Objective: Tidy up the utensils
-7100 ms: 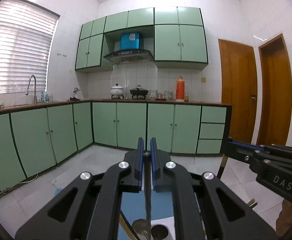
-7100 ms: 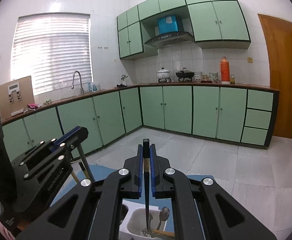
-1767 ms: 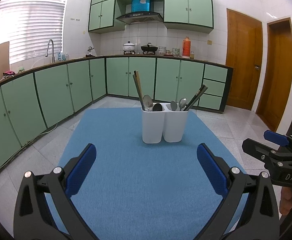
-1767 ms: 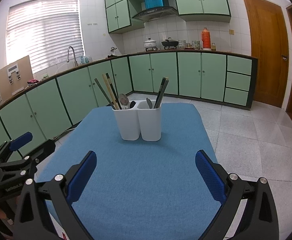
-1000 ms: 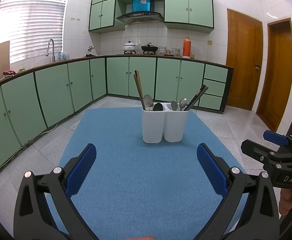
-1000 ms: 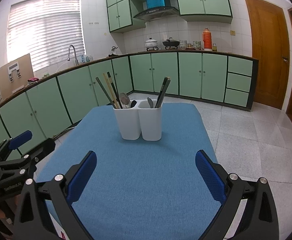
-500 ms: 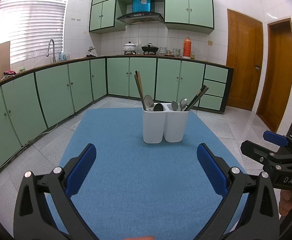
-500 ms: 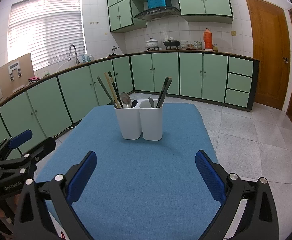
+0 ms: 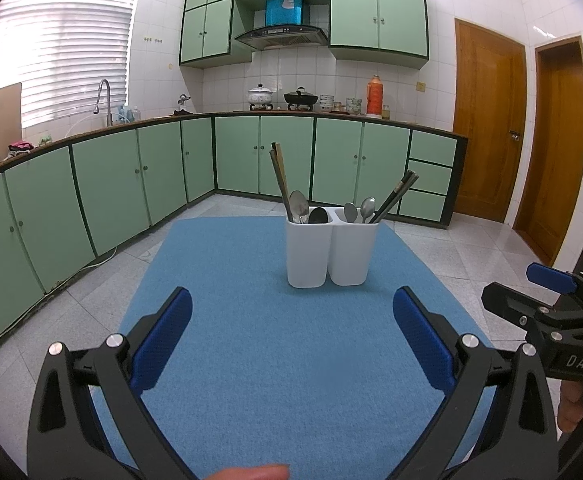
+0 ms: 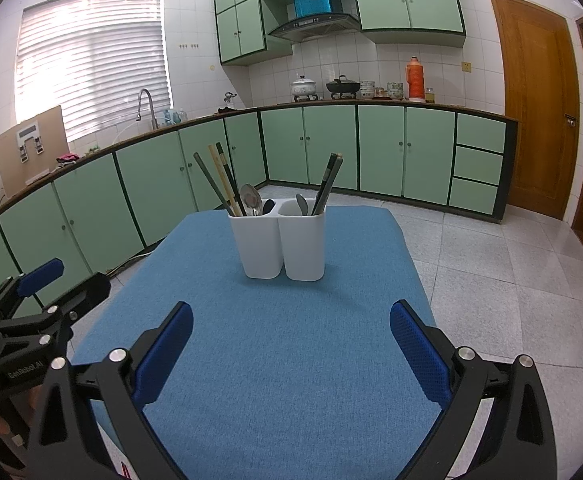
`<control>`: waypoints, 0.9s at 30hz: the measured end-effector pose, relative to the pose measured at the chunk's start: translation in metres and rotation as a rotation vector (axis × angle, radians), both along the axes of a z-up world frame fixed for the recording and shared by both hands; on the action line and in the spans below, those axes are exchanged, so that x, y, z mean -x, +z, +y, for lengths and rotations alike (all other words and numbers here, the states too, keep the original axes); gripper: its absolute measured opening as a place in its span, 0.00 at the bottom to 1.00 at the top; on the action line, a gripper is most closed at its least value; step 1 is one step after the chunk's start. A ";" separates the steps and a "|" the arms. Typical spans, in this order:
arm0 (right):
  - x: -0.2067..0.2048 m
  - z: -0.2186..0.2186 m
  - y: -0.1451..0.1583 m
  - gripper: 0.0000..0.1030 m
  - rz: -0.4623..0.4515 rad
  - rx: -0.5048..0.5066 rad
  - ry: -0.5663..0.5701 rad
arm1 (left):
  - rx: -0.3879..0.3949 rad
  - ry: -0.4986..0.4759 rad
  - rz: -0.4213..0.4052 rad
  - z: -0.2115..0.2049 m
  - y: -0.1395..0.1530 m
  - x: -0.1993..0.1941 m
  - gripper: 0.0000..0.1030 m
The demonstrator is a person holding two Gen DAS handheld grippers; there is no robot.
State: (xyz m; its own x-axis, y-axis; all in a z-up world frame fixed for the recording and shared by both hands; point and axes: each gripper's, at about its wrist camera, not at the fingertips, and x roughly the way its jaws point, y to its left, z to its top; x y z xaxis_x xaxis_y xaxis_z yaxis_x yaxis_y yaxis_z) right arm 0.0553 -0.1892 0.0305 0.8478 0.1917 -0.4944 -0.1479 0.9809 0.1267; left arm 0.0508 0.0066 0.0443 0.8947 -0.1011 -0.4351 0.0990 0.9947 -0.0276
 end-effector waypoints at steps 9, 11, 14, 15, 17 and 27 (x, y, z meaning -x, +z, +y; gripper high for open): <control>0.000 0.001 0.000 0.94 0.000 0.000 0.000 | 0.000 0.005 -0.001 -0.001 0.001 0.000 0.95; 0.000 0.001 0.000 0.94 -0.001 0.001 0.001 | -0.001 0.005 -0.002 -0.001 0.001 0.000 0.95; 0.000 0.001 -0.001 0.94 0.000 0.001 0.002 | 0.001 0.005 -0.003 -0.001 0.001 0.000 0.95; 0.000 0.001 -0.001 0.94 -0.001 0.001 0.001 | 0.001 0.005 -0.003 -0.001 0.001 0.000 0.95; 0.000 0.001 -0.001 0.94 0.000 0.001 0.002 | 0.003 0.005 -0.003 0.000 0.000 -0.001 0.95; 0.000 0.001 -0.001 0.94 -0.001 0.001 0.002 | 0.001 0.006 -0.001 0.000 0.000 -0.002 0.95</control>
